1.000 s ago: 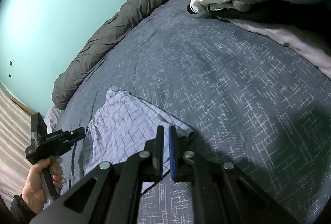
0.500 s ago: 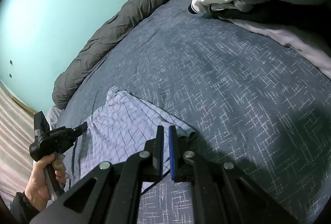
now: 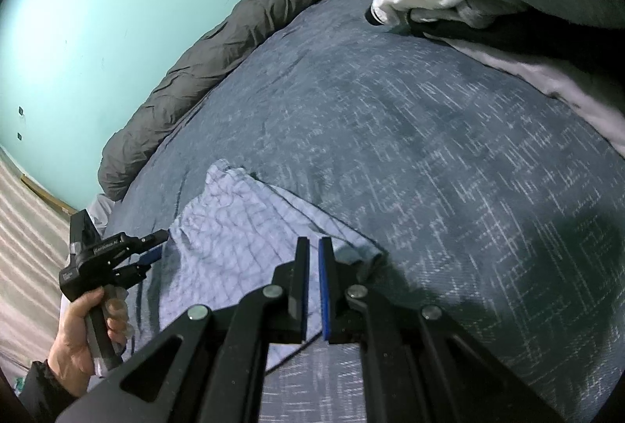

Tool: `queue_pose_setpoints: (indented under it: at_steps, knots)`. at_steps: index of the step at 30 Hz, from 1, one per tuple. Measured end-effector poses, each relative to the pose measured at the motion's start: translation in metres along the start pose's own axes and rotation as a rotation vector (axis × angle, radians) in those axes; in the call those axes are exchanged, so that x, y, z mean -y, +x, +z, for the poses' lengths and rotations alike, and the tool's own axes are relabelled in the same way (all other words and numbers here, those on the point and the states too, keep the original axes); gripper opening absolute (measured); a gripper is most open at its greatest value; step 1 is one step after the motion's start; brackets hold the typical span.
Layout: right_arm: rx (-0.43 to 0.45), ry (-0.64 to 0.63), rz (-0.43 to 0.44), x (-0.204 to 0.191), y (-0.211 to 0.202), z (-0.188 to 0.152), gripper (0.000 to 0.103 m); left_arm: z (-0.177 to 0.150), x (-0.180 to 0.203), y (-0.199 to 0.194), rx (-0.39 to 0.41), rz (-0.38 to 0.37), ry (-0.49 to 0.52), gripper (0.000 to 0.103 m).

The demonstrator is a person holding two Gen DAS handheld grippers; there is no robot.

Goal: Fold clothes

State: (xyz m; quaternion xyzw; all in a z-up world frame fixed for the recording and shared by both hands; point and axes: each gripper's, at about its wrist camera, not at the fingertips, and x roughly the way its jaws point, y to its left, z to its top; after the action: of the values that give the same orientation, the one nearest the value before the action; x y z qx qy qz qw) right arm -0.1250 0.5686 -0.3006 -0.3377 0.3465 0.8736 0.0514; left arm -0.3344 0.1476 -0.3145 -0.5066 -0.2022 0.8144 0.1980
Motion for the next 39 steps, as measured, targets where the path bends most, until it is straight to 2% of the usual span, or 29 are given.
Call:
queue_pose_setpoints:
  at_steps: [3,7,11,15,19,23,28,35,37,39]
  knots:
    - [0.021,-0.012,0.010,-0.007,-0.006,0.004,0.006,-0.002,-0.001,-0.005,0.002,-0.018,-0.010,0.041]
    - [0.014,-0.045,0.005,-0.009,-0.009,0.010,0.031,-0.008,0.001,-0.009,-0.018,-0.023,0.004,0.041]
    - [0.004,-0.081,0.000,-0.011,-0.011,0.016,0.032,-0.011,0.002,-0.008,-0.028,-0.024,0.026,0.042]
    - [-0.056,-0.180,-0.010,-0.030,0.003,0.036,0.034,-0.009,-0.005,-0.006,-0.026,-0.031,0.008,0.043]
    - [-0.158,-0.318,0.005,-0.065,0.033,0.056,0.045,-0.010,-0.008,-0.005,-0.028,-0.025,0.005,0.043]
    - [-0.283,-0.391,0.016,-0.092,0.071,0.067,0.052,-0.007,-0.005,0.001,-0.031,-0.021,0.011,0.043]
    - [-0.368,-0.460,0.009,-0.121,0.112,0.075,0.057,-0.006,-0.001,0.010,-0.035,-0.032,0.001,0.043]
    - [-0.407,-0.521,-0.017,-0.136,0.145,0.080,0.057,-0.003,-0.001,0.019,-0.034,-0.032,0.002,0.043]
    - [-0.409,-0.569,-0.065,-0.139,0.155,0.078,0.057,-0.002,-0.003,0.020,-0.036,-0.033,0.004,0.043]
    - [-0.416,-0.591,-0.077,-0.141,0.163,0.077,0.057,-0.001,-0.002,0.021,-0.035,-0.034,0.007,0.043]
